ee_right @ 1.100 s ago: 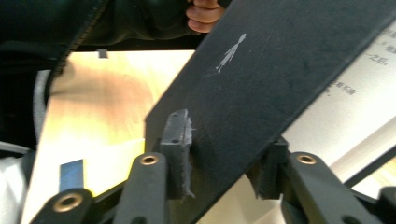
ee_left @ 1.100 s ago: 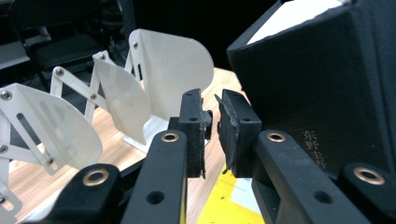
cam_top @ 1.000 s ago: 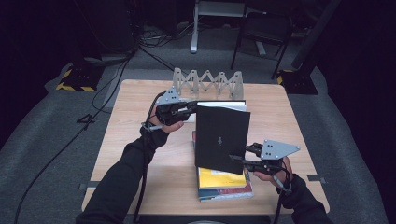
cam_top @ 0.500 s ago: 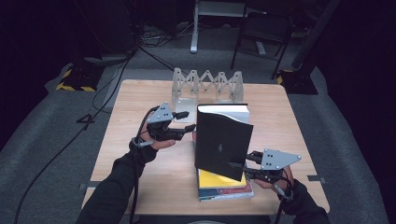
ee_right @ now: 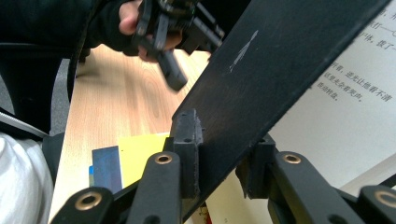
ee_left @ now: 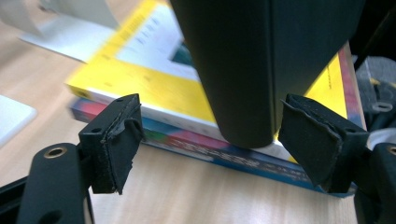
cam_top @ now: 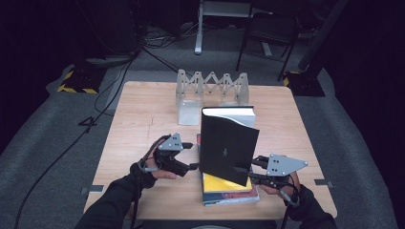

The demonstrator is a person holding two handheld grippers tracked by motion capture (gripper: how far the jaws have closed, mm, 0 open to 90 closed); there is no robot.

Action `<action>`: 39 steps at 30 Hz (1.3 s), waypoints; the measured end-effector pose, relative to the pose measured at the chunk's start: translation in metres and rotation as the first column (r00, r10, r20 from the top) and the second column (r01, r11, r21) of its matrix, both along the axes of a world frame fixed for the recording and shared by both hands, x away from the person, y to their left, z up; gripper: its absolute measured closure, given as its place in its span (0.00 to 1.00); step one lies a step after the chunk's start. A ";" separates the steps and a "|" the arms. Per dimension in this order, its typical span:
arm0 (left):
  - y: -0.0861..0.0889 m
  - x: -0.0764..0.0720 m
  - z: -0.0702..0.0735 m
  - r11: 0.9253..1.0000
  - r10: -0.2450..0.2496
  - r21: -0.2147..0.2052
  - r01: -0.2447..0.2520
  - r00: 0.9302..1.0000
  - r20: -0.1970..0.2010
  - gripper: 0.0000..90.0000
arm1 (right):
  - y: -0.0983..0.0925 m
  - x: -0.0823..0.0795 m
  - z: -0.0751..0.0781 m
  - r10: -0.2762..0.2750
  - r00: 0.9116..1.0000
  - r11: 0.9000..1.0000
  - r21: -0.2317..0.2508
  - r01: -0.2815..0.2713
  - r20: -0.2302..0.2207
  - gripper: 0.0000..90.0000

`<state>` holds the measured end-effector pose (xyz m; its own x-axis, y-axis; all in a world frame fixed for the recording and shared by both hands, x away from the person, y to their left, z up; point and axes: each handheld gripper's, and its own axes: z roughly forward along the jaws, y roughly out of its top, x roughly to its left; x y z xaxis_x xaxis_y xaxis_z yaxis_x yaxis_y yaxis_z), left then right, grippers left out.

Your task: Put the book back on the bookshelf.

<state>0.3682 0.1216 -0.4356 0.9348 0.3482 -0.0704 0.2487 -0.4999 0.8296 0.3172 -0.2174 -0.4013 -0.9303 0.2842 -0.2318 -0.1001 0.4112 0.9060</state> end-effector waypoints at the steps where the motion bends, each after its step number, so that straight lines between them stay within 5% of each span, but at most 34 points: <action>1: -0.007 -0.003 -0.006 1.000 -0.018 -0.003 0.018 1.000 -0.012 0.24 | 0.000 -0.001 0.000 0.002 1.000 1.000 -0.004 -0.002 0.003 0.80; 6: -0.026 0.000 -0.012 0.999 -0.033 -0.023 0.032 0.999 -0.029 0.25 | -0.001 -0.001 -0.003 0.003 1.000 1.000 -0.007 -0.003 0.003 0.80; 20: -0.049 -0.009 0.005 0.990 -0.073 -0.111 0.086 0.991 0.116 0.33 | -0.008 -0.002 -0.014 -0.032 0.999 0.999 -0.042 0.031 -0.016 0.80; 28: -0.049 -0.008 0.010 0.988 -0.068 -0.126 0.084 0.989 0.129 0.39 | -0.010 -0.004 -0.015 -0.083 0.997 0.996 -0.039 0.083 -0.004 0.77; 31: -0.048 -0.008 0.011 0.989 -0.066 -0.123 0.082 0.989 0.129 0.40 | -0.017 -0.003 -0.012 -0.119 0.993 0.993 -0.001 0.119 -0.009 0.78; 39: -0.045 -0.005 0.011 0.987 -0.070 -0.137 0.086 0.991 0.115 0.51 | -0.026 -0.002 -0.010 -0.185 0.983 0.982 0.034 0.185 0.011 0.62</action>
<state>0.3634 0.0769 -0.4241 0.9635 0.2676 -0.0093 0.1170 -0.3896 0.9135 0.3154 -0.2434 -0.4109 -0.8575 0.4589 -0.2324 -0.0379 0.3942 0.9182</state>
